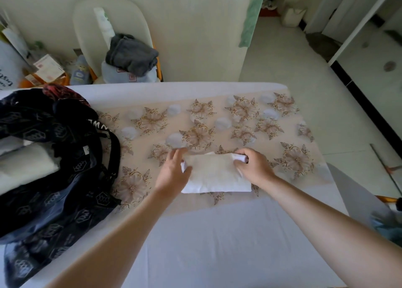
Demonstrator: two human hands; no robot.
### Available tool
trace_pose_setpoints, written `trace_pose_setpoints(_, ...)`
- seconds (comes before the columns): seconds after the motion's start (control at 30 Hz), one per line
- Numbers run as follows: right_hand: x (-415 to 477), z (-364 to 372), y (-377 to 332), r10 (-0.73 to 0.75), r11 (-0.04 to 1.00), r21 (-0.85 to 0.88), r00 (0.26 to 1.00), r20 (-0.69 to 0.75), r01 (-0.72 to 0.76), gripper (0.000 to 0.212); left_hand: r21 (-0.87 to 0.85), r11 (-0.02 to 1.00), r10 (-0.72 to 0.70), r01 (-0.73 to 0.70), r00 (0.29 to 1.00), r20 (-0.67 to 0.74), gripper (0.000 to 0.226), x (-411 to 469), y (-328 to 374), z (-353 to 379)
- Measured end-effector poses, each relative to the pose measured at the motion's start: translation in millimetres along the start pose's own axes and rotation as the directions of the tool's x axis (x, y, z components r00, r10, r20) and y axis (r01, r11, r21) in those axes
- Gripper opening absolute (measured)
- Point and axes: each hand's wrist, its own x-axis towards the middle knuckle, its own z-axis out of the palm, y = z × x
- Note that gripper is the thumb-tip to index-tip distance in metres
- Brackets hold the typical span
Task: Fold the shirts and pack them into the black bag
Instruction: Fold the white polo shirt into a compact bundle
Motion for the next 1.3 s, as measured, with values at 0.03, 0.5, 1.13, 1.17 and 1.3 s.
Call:
trace_pose_setpoints(0.03, 2.5, 2.9, -1.4, -0.036, 0.998, -0.054, 0.998, -0.050, 0.033, 0.023, 0.143, 0.984, 0.110, -0.102, 0.992, -0.053, 0.058, 0.1, 0.0, 9.3)
trace_pose_setpoints(0.5, 32.3, 58.4, 16.3, -0.283, 0.712, -0.552, 0.897, 0.341, 0.434, 0.081, 0.416, 0.878, 0.114, -0.235, 0.949, 0.294, 0.070, 12.4, -18.4, 67.0)
trace_pose_setpoints(1.13, 21.0, 57.1, 11.9, -0.185, 0.751, -0.567, 0.932, 0.313, 0.339, 0.071, -0.057, 0.817, -0.499, 0.574, 0.754, 0.427, 0.074, 55.5, 9.6, 31.9)
trace_pose_setpoints(1.17, 18.9, 52.7, 4.9, -0.222, 0.720, -0.585, 0.923, 0.315, 0.373, 0.074, -0.094, 0.830, -0.469, 0.550, 0.778, 0.419, 0.072, 49.9, 10.5, 28.3)
trace_pose_setpoints(1.3, 10.7, 36.1, -28.3, -0.377, 0.621, -0.549, 0.828, 0.416, 0.559, 0.102, -0.160, 0.944, -0.223, 0.289, 0.916, 0.334, 0.050, 13.9, 14.1, 1.2)
